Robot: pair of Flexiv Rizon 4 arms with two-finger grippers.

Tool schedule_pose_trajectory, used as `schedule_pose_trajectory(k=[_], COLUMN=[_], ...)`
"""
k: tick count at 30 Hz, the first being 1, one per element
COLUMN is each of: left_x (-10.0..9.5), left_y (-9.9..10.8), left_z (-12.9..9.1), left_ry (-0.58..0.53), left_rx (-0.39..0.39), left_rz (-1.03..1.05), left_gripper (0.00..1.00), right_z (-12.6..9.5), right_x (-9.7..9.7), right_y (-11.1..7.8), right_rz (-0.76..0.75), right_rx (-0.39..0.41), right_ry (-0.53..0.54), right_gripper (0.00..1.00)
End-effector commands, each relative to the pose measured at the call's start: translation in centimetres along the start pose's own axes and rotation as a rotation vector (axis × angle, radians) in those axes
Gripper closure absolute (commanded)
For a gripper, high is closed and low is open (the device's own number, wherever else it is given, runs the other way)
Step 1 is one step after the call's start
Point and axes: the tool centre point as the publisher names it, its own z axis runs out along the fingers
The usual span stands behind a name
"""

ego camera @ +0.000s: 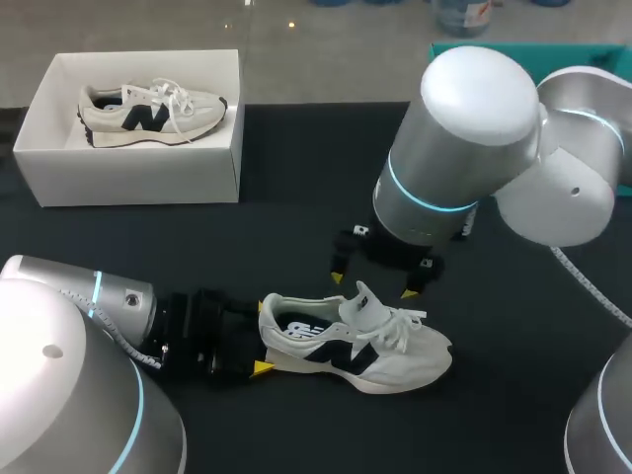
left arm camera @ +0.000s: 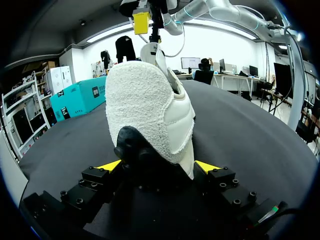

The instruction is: Take the shoe out of the shoebox, open the shoe tongue, remove and reinsert the insole, then place the shoe into the shoebox

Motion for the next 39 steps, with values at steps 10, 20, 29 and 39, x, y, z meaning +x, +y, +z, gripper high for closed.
schedule_pose_trajectory(k=[10,20,29,39], left_x=[0.1,0.1,0.1,0.1], left_y=[0.2,0.2,0.2,0.2], left_z=[0.2,0.2,0.2,0.2], left_ry=[0.001,0.001,0.001,0.001], left_rx=[-0.004,-0.004,-0.004,-0.004], left_rz=[0.0,0.0,0.0,0.0], left_gripper=[1.0,1.0,1.0,1.0], right_z=[-0.4,-1.3,-1.3,-1.3], right_x=[2.0,3.3,3.3,3.3], right_y=[1.4,0.1,0.1,0.1], right_rz=[-0.246,-0.609,-0.606,-0.606], right_rx=[0.073,0.064,0.077,0.077], right_ry=[0.002,0.139,0.161,0.161], right_gripper=[0.0,0.0,0.0,0.0])
